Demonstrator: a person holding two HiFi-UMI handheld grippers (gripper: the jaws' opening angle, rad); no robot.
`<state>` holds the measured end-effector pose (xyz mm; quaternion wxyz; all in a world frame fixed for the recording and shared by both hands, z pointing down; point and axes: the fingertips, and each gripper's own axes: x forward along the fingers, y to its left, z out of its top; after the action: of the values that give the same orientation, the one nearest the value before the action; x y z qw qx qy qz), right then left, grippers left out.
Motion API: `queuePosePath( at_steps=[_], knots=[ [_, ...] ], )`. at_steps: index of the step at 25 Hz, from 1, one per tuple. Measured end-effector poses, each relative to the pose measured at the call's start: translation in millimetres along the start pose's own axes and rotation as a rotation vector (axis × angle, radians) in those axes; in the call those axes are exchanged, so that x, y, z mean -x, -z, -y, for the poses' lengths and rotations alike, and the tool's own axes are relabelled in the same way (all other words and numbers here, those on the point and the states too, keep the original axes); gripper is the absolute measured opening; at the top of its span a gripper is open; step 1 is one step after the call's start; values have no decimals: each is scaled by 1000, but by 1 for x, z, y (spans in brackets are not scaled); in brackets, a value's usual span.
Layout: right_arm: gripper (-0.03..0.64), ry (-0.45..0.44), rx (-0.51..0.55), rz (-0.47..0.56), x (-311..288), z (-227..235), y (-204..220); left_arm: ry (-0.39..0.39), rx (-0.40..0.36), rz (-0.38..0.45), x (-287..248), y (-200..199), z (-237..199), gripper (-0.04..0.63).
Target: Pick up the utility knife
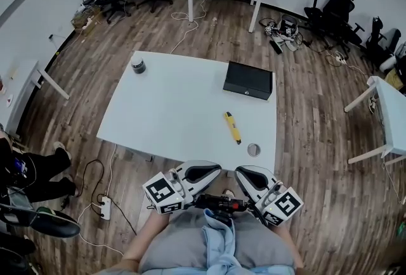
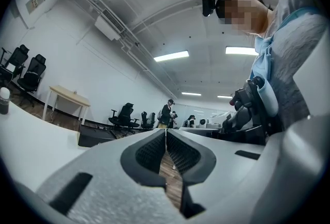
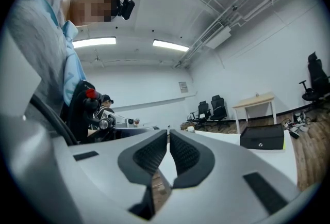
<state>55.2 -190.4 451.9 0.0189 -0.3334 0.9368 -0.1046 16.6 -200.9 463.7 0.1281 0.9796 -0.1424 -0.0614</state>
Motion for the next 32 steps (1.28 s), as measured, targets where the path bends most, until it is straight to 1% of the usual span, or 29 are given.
queuePosePath(
  at_steps=[4,6,11,15,19,26,32],
  knots=[
    [31,-11,63,1,0,12,-5,-22,-1,13,-4,-8,-2,18],
    [31,-16,71,-3,-2,16,-4,-37,8,24,-4,-6,-6,18],
    [31,1,46,-22,-3,28,-5,-65,32,45,0,-5,-12,18],
    [31,22,62,-40,-4,45,-4,-90,40,55,3,-4,-16,18],
    [31,19,64,-58,-7,55,-2,-103,45,59,5,-4,-19,20],
    [32,32,28,-89,-14,70,13,-112,50,52,10,-3,-23,19],
    [32,44,36,-120,-19,80,19,-109,52,50,14,-2,-22,19]
  ],
)
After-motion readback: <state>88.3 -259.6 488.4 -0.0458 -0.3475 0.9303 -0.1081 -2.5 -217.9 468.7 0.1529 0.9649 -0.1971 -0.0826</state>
